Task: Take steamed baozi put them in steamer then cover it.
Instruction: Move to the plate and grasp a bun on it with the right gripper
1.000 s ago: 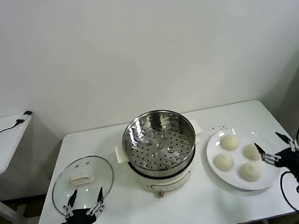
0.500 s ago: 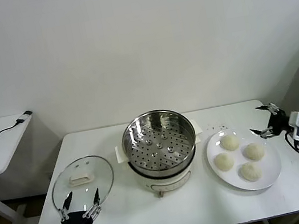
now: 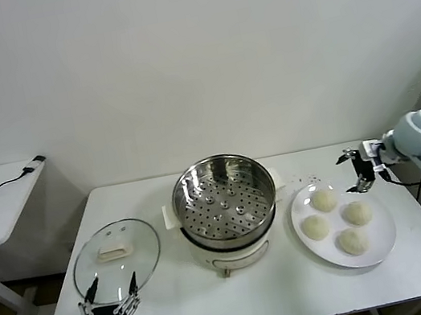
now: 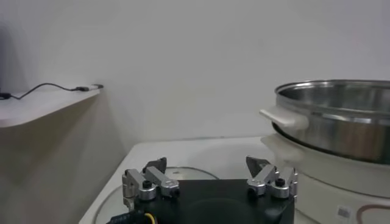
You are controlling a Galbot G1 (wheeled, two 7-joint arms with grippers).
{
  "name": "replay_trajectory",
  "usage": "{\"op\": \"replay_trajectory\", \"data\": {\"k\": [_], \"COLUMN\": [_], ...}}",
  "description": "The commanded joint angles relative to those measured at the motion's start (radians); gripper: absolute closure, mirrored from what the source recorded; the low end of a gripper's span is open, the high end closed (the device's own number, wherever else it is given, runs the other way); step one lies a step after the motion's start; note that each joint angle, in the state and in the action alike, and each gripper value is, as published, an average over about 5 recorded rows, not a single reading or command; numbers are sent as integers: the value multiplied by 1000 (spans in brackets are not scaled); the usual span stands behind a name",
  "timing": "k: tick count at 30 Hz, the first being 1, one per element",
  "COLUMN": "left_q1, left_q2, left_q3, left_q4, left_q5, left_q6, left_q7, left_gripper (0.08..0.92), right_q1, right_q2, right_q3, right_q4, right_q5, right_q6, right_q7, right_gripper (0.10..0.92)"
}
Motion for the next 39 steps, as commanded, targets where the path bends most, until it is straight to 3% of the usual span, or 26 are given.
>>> {"op": "replay_trajectory", "data": {"k": [1,22,39], "left_q1": [14,0,0], "left_q2": [-3,2,1], "left_q3": [-12,-10,-6], "left_q4": [-1,34,39], "left_q5": [-1,-2,-2], "left_q6": [-1,-6,-10], "left_q7": [-1,-2,-2], "left_gripper": [177,177,177], "right_q1": [173,107,80], "right_q2": [113,241,248], "right_q3": [-178,-85,-81], "right_q4": [-238,-351,-336], "right_q5": [-84,-197,-217], "right_q6": [91,117,112], "right_q7": [-88,36,53], "right_gripper": [203,203,203]}}
